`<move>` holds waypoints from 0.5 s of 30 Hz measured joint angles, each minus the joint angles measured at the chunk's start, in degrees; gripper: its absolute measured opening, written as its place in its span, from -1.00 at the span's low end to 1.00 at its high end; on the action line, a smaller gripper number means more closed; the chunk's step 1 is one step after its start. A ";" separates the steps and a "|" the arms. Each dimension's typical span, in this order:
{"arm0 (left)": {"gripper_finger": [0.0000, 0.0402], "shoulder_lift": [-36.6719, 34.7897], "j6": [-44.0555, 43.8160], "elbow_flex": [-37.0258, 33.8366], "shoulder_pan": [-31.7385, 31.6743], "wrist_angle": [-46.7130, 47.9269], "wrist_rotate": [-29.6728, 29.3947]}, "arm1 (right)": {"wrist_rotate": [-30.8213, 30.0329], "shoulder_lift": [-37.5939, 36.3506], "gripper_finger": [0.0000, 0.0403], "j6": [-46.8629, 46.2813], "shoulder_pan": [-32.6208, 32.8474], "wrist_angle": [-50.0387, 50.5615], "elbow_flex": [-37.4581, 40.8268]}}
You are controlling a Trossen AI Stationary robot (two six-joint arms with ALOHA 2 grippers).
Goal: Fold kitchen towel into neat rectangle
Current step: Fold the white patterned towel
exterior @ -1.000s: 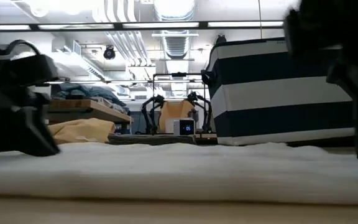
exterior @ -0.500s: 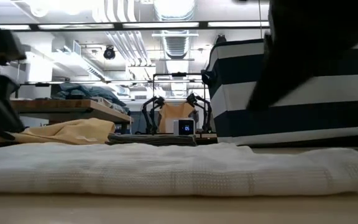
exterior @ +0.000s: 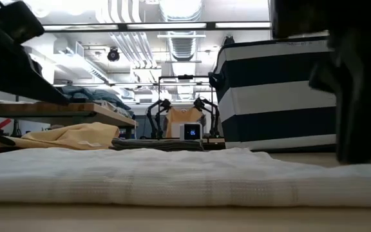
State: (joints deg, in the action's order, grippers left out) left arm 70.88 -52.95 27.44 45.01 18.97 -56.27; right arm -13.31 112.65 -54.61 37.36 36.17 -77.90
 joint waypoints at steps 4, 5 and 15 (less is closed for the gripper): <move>-0.43 1.29 0.00 0.00 -0.28 0.01 -0.04 | -4.31 -1.27 -0.71 0.23 -0.32 2.09 -0.67; -0.43 1.56 0.00 0.02 -0.28 -0.37 -0.12 | -6.53 -1.56 -0.70 -0.78 -0.65 3.48 -0.67; -0.43 3.93 -0.02 0.02 -0.28 -2.44 -0.16 | 1.40 -2.63 -0.71 6.98 -16.67 8.17 0.45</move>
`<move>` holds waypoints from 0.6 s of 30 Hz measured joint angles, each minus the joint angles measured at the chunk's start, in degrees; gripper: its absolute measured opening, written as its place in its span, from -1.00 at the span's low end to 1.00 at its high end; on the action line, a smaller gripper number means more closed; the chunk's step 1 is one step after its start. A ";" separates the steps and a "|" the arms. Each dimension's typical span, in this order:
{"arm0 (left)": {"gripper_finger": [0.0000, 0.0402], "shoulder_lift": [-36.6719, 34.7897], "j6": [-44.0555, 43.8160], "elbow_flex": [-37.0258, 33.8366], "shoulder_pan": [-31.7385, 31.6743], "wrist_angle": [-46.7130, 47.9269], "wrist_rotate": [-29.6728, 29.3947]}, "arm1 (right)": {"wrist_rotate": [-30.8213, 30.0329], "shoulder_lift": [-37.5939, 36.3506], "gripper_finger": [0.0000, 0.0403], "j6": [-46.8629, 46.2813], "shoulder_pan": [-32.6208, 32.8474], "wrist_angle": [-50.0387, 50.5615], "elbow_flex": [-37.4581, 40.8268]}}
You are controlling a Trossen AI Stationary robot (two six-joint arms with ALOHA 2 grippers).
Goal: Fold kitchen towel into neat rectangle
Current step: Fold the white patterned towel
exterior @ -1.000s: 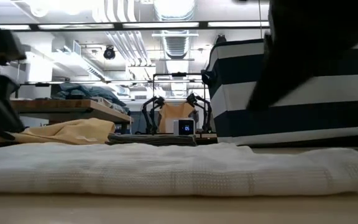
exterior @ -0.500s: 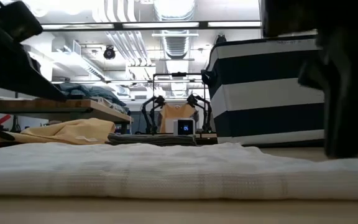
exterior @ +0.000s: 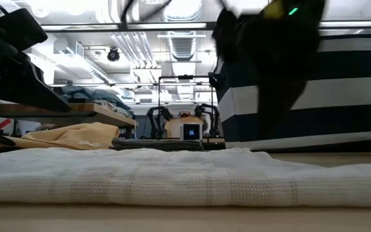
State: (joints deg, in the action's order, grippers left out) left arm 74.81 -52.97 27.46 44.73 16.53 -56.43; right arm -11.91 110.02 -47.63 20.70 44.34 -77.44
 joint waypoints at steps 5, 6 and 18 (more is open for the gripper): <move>-0.43 0.14 -0.24 0.01 0.13 0.01 1.84 | -0.68 -1.84 -0.66 -12.63 -4.17 0.77 2.14; -0.43 0.16 -0.70 0.00 0.11 -0.08 2.00 | -0.67 -2.55 -0.64 -14.65 -4.35 0.37 2.90; -0.43 6.03 -0.85 0.00 0.45 -7.38 5.05 | 1.78 -8.99 -0.35 -29.55 -6.73 -8.03 14.94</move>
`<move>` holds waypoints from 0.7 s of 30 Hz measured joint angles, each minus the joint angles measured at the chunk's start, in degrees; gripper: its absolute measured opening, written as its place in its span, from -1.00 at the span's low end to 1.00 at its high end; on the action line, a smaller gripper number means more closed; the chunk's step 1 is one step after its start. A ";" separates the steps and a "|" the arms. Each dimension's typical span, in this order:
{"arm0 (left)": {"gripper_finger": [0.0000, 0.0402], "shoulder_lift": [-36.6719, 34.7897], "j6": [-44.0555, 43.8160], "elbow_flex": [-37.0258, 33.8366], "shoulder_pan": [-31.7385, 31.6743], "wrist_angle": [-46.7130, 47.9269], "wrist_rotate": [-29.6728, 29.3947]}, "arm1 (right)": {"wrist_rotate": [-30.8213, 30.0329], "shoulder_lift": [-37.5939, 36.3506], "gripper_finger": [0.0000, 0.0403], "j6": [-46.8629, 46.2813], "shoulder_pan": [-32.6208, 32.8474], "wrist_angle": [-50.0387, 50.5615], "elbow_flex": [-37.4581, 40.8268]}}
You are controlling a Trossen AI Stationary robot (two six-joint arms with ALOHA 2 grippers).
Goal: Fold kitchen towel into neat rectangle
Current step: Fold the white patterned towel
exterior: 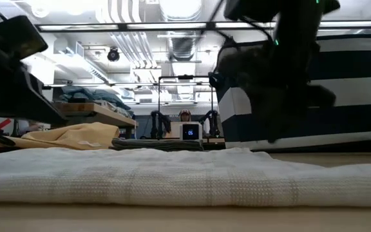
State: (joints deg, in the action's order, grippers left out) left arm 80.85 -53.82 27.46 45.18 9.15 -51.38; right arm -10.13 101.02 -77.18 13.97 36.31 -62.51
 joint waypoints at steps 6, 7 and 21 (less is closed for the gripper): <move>-0.43 2.02 0.00 0.00 0.01 -0.95 0.14 | 3.11 -0.10 -0.32 -1.44 -0.88 -14.02 5.85; -0.43 2.11 -0.02 0.00 0.01 -1.06 0.14 | 3.13 -0.10 -0.33 -1.39 -0.92 -15.19 6.13; -0.43 1.94 -0.02 0.00 0.01 -1.26 0.14 | 2.64 -1.85 -0.43 0.20 -0.99 -10.89 4.11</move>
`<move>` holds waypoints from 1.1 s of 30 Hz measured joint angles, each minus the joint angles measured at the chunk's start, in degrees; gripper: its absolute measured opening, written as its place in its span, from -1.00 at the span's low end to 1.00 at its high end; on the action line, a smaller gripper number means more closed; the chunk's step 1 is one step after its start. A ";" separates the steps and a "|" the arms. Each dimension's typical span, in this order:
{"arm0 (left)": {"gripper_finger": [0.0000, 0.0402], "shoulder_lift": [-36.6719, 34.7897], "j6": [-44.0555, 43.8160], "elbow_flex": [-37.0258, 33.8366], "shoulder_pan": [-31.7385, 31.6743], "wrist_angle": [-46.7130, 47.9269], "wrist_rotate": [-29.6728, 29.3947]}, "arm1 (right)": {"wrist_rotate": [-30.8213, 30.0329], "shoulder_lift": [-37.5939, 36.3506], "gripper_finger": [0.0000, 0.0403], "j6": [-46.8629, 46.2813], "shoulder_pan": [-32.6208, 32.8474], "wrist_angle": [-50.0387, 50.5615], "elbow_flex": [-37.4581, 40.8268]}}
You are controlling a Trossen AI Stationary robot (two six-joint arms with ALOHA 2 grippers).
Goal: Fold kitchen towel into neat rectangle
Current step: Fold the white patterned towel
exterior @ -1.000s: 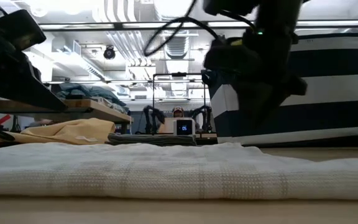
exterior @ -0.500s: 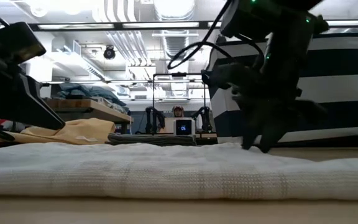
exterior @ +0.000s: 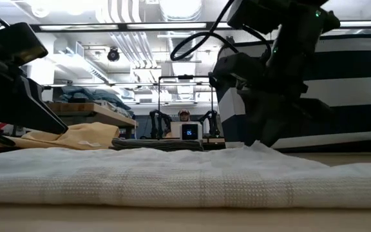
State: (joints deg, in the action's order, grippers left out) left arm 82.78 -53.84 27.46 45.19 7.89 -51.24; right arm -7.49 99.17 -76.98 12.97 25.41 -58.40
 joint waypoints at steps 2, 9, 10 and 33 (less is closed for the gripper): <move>-0.43 0.00 0.01 0.00 0.00 -0.12 0.00 | 0.00 -0.20 -0.42 0.50 0.00 -0.26 -0.70; -0.43 0.00 0.20 0.00 0.00 -0.29 0.00 | 0.02 -0.10 -0.38 0.94 0.00 1.20 -1.26; -0.43 0.00 0.20 0.00 0.00 -0.29 0.02 | 0.02 -0.06 -0.38 0.60 0.00 1.23 -0.93; -0.43 -0.04 0.52 0.00 0.00 -0.69 -0.72 | 1.51 -0.02 -0.97 3.59 0.11 -0.83 1.17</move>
State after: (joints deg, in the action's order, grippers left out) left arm 82.74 -53.32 27.46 45.19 7.20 -51.96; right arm -5.98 99.15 -73.39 13.08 24.58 -57.23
